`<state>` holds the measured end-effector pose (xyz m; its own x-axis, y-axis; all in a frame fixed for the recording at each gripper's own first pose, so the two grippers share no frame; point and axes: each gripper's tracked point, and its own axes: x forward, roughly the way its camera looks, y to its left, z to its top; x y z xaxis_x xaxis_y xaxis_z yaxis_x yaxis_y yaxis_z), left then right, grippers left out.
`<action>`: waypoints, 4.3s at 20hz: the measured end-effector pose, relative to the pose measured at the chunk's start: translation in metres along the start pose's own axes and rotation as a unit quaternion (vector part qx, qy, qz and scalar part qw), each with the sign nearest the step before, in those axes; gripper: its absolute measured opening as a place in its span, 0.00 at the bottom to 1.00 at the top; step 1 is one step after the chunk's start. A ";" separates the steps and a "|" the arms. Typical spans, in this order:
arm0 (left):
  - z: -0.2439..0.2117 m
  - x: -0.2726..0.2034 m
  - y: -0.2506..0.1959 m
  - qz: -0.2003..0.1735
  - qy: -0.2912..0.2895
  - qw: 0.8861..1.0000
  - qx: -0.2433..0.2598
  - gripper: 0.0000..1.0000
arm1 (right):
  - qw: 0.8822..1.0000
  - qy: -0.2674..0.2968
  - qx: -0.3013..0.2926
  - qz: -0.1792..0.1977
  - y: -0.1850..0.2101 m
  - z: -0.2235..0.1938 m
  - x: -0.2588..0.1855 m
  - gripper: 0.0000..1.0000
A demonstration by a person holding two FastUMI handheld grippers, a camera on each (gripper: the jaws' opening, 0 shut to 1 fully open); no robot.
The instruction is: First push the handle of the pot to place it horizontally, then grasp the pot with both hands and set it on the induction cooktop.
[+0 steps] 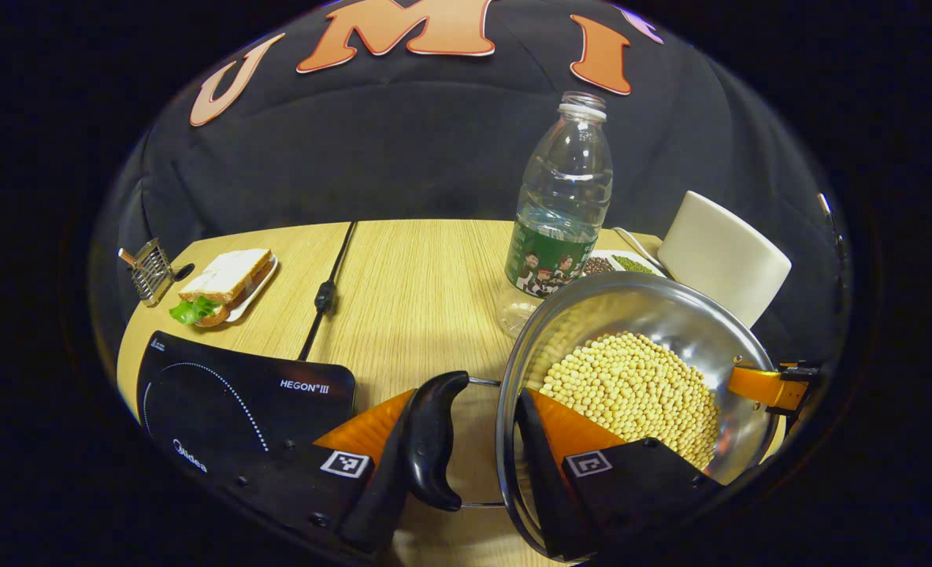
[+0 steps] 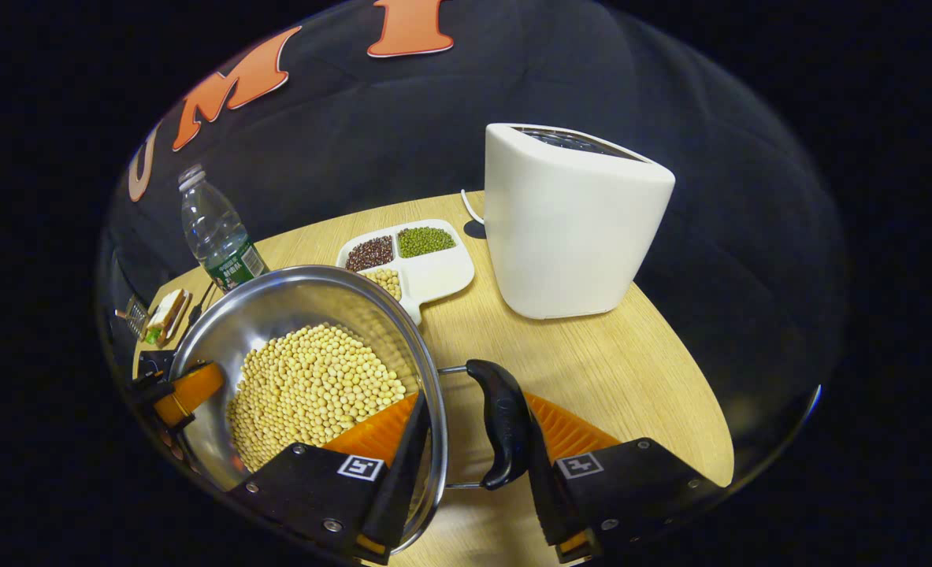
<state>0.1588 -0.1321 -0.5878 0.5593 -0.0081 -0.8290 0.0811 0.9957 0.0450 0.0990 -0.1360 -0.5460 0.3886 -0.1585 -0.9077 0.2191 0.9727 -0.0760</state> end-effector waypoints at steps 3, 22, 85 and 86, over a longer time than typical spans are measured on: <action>0.002 0.000 -0.001 0.011 -0.007 1.000 0.010 0.74 | 1.000 0.008 0.020 -0.002 0.000 -0.005 -0.005 0.58; 0.020 -0.014 0.010 0.036 -0.063 0.997 -0.004 0.75 | 0.998 -0.056 -0.001 0.039 0.097 0.021 -0.171 0.60; 0.003 -0.039 0.007 0.133 -0.018 0.988 -0.080 0.80 | 0.987 -0.010 -0.123 0.104 0.223 -0.003 -0.110 0.61; 0.003 -0.038 0.009 0.135 -0.018 0.988 -0.079 0.77 | 0.986 -0.013 -0.130 0.107 0.225 -0.001 -0.110 0.64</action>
<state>0.1406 -0.1235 -0.5549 0.5729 0.2590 -0.7776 -0.2024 0.9641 0.1720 0.1049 0.1004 -0.4635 0.4247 0.0538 -0.9037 -0.1060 0.9943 0.0094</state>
